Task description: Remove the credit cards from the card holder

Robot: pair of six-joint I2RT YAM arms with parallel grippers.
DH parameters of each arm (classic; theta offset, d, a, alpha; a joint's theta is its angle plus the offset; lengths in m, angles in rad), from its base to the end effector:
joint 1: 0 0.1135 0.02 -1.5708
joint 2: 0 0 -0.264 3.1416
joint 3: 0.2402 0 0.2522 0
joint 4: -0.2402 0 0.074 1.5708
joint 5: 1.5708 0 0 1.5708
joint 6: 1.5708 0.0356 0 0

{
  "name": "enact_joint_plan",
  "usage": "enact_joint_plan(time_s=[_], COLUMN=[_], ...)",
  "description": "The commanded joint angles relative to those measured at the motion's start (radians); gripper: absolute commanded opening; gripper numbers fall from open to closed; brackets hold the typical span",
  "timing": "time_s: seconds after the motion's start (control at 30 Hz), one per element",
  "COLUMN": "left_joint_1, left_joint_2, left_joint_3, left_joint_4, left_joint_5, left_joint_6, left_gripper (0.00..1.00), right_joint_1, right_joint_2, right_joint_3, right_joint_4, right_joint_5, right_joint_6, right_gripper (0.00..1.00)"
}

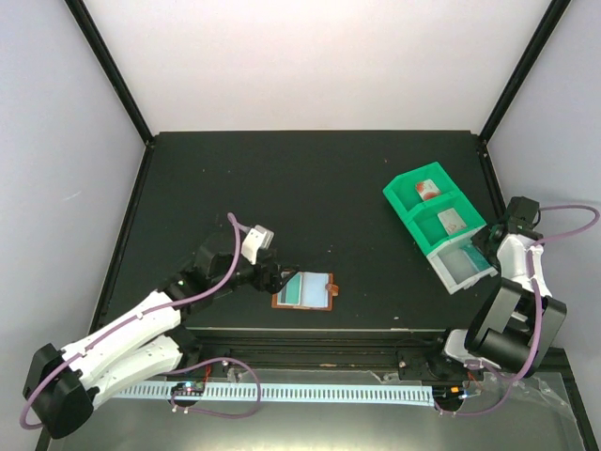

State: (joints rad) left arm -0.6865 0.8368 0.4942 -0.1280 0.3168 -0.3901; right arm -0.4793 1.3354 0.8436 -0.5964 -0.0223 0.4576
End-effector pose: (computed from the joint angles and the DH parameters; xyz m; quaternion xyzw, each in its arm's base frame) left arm 0.1400 -0.1291 0.2348 0.2059 0.8204 -0.3801 0.3743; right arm 0.2253 -0.1162 0.2104 0.4360 0.8676 0.0082 0.2391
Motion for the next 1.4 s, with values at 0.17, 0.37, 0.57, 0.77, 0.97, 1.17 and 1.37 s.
enact_joint_plan(time_s=[0.17, 0.37, 0.57, 0.77, 0.97, 1.17, 1.37], left_joint_1=[0.005, 0.006, 0.009, 0.026, 0.094, 0.132, 0.133], left_joint_2=[-0.03, -0.007, 0.043, 0.107, 0.196, 0.29, 0.396], left_joint_3=[0.02, 0.018, 0.032, 0.035, 0.017, -0.013, -0.025], left_joint_4=[-0.025, -0.038, -0.056, -0.088, -0.064, -0.013, 0.04], left_joint_5=[-0.03, -0.055, -0.071, -0.066, 0.065, 0.109, 0.122], left_joint_6=[-0.016, -0.024, -0.046, -0.096, -0.14, -0.168, -0.155], left_gripper=[0.99, 0.99, 0.99, 0.98, 0.82, 0.66, 0.57], right_joint_1=[-0.007, -0.007, 0.028, 0.13, 0.288, 0.521, 0.746], right_joint_2=[-0.011, -0.027, -0.069, -0.163, -0.267, -0.35, -0.37], right_joint_3=[0.045, 0.047, 0.035, -0.026, -0.086, -0.164, -0.242], right_joint_4=[-0.067, -0.077, -0.062, 0.008, 0.053, 0.123, 0.233], right_joint_5=[0.193, 0.166, 0.001, -0.149, -0.243, -0.32, -0.322], right_joint_6=[0.083, 0.111, 0.093, 0.029, 0.062, 0.153, 0.267], right_gripper=[0.21, 0.23, 0.28, 0.32, 0.33, 0.34, 0.34])
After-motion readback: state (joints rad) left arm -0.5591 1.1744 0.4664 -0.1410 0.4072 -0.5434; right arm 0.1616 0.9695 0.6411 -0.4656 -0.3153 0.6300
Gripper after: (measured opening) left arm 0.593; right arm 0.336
